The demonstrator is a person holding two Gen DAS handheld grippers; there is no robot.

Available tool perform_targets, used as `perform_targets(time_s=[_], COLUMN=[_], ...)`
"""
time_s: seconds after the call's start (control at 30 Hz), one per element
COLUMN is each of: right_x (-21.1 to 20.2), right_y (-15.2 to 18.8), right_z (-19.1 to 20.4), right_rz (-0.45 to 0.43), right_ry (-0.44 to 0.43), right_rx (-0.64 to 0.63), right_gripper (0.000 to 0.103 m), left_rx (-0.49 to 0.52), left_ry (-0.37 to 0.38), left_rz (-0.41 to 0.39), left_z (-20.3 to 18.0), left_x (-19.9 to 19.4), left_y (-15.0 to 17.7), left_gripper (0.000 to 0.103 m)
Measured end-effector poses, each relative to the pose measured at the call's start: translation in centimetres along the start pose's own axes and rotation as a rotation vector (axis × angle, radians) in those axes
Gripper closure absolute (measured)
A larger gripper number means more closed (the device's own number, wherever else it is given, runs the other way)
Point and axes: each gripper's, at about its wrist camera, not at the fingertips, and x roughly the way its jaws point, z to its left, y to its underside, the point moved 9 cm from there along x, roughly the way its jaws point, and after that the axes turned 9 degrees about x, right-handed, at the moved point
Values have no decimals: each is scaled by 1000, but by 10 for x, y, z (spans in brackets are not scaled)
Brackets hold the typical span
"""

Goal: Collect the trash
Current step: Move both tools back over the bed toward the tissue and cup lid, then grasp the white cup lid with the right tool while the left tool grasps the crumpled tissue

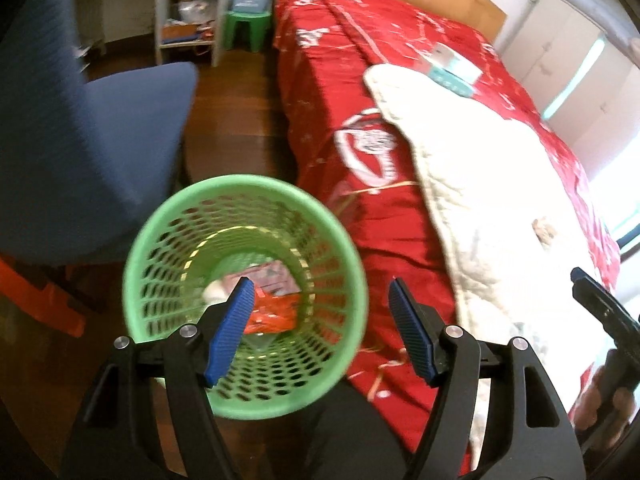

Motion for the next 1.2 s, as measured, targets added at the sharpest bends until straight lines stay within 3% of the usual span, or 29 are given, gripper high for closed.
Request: perform_targets(time_s=[0.27, 0.53, 0.87, 1.2], right_x=[-34, -36, -7, 13], right_y=[-22, -34, -43, -48], right_z=[-105, -192, -228, -245], right_rz=[-76, -57, -12, 7], right_ry=[203, 344, 405, 406], right_rx=[75, 125, 78, 79], right_gripper=[12, 12, 11, 10], left_rx=[106, 223, 378, 460], left_ry=[66, 139, 241, 286], left_rz=[-4, -1, 43, 72], left_z=[-68, -148, -253, -317], left_x=[10, 24, 60, 95], left_y=[-23, -48, -68, -84], left_gripper=[34, 33, 32, 28])
